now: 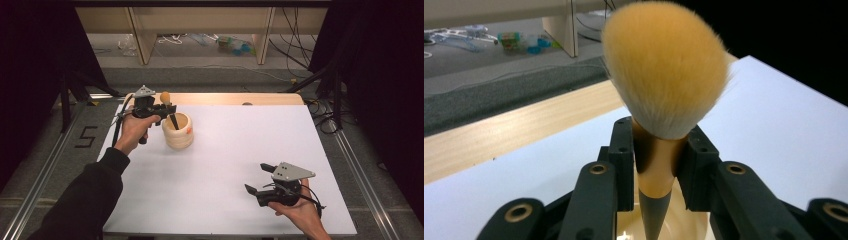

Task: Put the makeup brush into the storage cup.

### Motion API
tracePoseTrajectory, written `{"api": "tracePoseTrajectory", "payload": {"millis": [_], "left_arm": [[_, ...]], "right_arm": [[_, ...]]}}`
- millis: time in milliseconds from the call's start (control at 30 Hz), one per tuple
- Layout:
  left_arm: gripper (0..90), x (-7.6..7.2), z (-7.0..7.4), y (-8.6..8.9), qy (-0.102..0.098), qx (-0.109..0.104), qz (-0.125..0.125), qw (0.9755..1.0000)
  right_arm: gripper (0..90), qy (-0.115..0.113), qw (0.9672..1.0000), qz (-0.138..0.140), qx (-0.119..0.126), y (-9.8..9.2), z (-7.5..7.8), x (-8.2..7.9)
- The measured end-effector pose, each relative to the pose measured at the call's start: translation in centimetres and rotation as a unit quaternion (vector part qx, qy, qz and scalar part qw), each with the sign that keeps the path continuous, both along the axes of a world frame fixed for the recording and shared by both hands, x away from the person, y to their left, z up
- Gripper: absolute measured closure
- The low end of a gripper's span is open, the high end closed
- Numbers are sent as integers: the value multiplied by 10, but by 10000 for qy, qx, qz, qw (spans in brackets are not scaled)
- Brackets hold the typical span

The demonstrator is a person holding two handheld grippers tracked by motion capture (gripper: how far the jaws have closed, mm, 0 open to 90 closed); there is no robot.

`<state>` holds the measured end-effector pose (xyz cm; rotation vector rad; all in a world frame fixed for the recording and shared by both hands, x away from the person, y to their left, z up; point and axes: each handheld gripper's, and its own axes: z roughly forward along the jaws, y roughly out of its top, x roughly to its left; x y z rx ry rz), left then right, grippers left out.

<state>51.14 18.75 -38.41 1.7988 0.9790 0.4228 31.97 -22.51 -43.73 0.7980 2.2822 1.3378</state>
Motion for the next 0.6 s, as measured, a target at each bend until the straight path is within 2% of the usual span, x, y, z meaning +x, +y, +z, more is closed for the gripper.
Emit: {"api": "tracePoseTrajectory", "payload": {"millis": [100,167,200,233,267,333,400,433,600], "left_arm": [[715,1,-4,-1,62,24,-59,10000],[707,0,-5,-2,135,-41,-70,9999],[617,0,-4,-2,142,-70,-50,9999],[550,-1,-2,-2,93,-102,79,9999],[423,-1,0,-1,49,-86,148,9998],[325,-2,5,2,-47,-35,297,9995],[195,-4,11,8,-56,-95,477,9988],[173,-5,14,11,-92,-130,492,9987],[201,-10,21,22,-148,-251,480,9984]], "right_arm": [[163,-7,10000,8,-1,0,0,0],[163,-16,10000,-20,21,0,0,0],[163,-22,10000,-24,16,0,1,0],[163,-19,10000,-25,19,-1,1,0],[163,-16,10000,-24,20,0,0,0],[164,2,10000,-3,27,0,0,0],[163,13,10000,26,10,1,-1,0],[163,-7,10000,4,43,1,-1,0],[163,23,10000,20,4,1,0,0]]}}
